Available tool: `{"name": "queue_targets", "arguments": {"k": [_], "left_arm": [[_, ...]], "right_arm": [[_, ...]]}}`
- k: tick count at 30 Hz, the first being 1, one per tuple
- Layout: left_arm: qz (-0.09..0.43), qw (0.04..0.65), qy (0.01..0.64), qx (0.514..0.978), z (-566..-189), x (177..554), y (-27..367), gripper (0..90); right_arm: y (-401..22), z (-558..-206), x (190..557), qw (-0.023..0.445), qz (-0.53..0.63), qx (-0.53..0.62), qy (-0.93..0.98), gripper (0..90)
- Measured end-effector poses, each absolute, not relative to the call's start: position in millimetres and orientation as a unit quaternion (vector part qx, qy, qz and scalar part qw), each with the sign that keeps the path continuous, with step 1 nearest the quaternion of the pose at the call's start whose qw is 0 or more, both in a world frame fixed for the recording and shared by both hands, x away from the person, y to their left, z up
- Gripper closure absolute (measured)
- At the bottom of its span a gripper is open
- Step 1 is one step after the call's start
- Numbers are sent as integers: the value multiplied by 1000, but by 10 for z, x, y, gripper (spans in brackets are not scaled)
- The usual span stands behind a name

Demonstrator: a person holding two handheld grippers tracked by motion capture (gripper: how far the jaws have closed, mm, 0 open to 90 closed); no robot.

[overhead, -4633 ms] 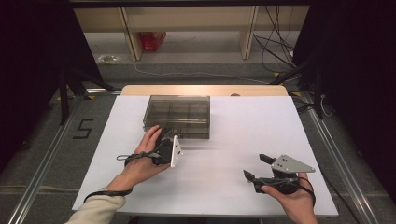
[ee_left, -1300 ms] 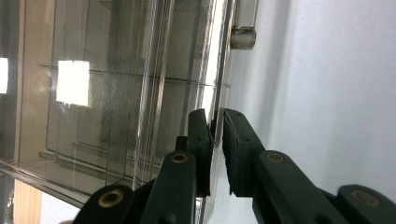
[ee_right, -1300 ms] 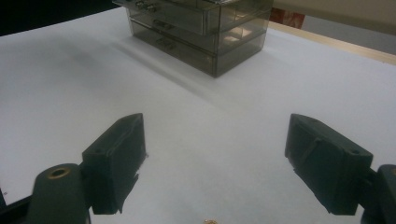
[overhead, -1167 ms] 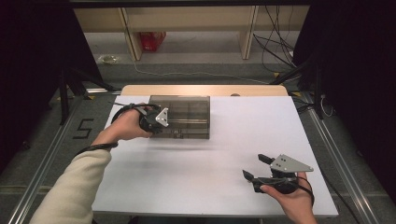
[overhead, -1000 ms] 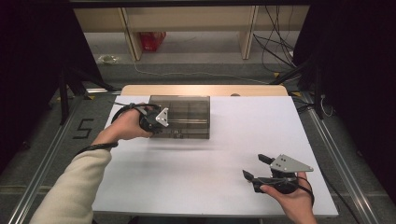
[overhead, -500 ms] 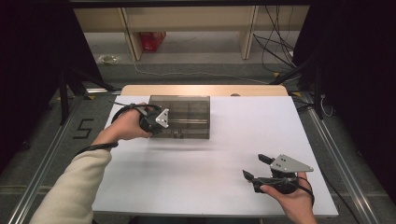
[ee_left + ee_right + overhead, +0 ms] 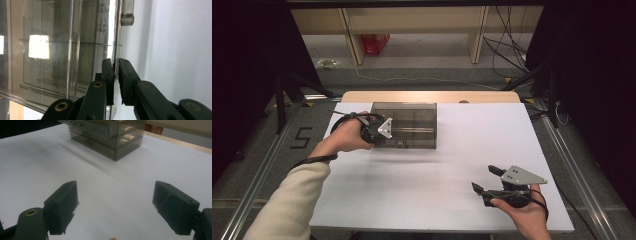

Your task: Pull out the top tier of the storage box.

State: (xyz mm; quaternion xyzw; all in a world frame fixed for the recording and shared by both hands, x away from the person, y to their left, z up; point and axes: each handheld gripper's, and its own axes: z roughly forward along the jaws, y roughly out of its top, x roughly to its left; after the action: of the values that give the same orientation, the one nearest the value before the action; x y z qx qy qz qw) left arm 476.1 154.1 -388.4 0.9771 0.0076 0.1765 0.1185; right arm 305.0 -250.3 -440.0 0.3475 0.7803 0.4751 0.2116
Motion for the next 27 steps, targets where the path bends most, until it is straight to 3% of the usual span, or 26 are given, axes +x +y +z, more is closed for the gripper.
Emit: {"name": "queue_targets", "arguments": {"k": [27], "left_arm": [[176,119,1,977,-3894,4615,1535,835]], "right_arm": [[-2498,-4398,3049,212,474,347,781,212]]}}
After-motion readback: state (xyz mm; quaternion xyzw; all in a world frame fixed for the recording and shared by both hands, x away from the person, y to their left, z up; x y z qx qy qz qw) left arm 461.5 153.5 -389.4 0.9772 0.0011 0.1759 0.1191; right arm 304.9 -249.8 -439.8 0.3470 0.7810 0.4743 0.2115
